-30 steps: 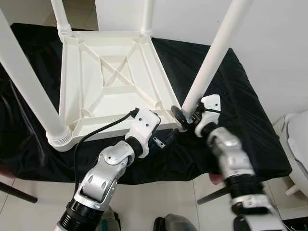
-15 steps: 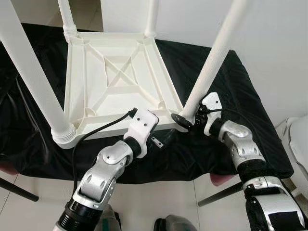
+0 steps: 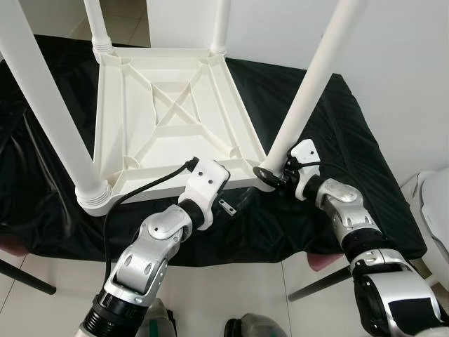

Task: Building children table

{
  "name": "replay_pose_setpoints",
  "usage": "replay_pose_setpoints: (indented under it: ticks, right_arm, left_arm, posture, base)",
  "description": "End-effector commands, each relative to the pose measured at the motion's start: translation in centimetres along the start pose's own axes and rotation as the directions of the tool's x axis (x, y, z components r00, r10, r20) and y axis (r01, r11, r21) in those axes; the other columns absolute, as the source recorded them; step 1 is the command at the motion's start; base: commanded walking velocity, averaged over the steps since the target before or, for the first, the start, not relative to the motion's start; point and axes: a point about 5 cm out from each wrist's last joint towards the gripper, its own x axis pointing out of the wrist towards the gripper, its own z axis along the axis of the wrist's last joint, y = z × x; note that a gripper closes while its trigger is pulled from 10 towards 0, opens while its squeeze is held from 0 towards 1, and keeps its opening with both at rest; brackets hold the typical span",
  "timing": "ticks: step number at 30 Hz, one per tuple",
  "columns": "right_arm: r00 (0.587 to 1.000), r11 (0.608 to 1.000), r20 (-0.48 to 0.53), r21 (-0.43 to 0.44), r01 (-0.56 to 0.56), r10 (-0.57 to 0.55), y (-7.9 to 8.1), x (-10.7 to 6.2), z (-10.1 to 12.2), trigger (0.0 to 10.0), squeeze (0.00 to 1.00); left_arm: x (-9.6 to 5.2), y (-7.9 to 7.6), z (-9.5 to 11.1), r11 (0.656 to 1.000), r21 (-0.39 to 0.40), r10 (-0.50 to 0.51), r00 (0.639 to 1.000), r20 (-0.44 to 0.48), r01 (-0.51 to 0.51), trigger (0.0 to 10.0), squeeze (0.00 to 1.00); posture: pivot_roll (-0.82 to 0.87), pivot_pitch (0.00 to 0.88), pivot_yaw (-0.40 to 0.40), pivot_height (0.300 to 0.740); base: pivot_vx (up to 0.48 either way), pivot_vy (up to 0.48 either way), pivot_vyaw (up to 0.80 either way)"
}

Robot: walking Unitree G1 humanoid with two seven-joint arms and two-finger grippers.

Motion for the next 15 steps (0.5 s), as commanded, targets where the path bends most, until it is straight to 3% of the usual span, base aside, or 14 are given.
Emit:
replay_pose_setpoints:
  ticks: [1,5,6,11,15]
  right_arm:
    - [1.0,1.0,0.007,0.021,0.02,-0.02,-0.1,-0.2,-0.3,0.0,0.0]
    - [0.998,0.998,0.008,0.011,0.062,-0.062,0.1,-0.1,-0.6,0.0,0.0]
    - [0.998,0.998,0.008,0.012,0.066,-0.066,0.1,-0.1,-0.6,10.0,0.0]
    - [0.988,0.987,0.01,0.042,0.152,-0.153,0.2,0.0,-0.9,10.0,0.0]
    - [0.946,0.939,0.011,0.122,0.321,-0.324,1.2,0.3,-1.2,10.0,0.0]
  left_arm:
    - [0.1,-0.2,0.1,1.0,0.001,-0.031,1.0,-0.003,0.031,10.0,0.0]
    - [0.1,-0.3,0.0,0.999,-0.006,-0.036,0.999,-0.007,0.036,10.0,0.0]
    - [0.1,-0.3,0.0,0.999,-0.005,-0.036,0.999,-0.007,0.036,10.0,0.0]
    - [-0.1,-0.2,-0.2,0.999,-0.001,-0.034,0.999,-0.012,0.034,10.0,0.0]
    - [-0.6,0.0,-0.6,1.0,0.005,-0.029,0.999,-0.026,0.029,10.0,0.0]
  posture:
    - [0.0,0.0,-0.071,0.74]
    - [0.0,0.0,-0.072,0.74]
    - [0.0,0.0,-0.072,0.74]
    - [0.0,0.0,-0.081,0.74]
    - [0.0,0.0,-0.087,0.74]
  base:
    - [0.0,0.0,0.0]
    - [0.0,0.0,0.0]
    - [0.0,0.0,0.0]
    - [0.0,0.0,0.0]
    - [0.0,0.0,0.0]
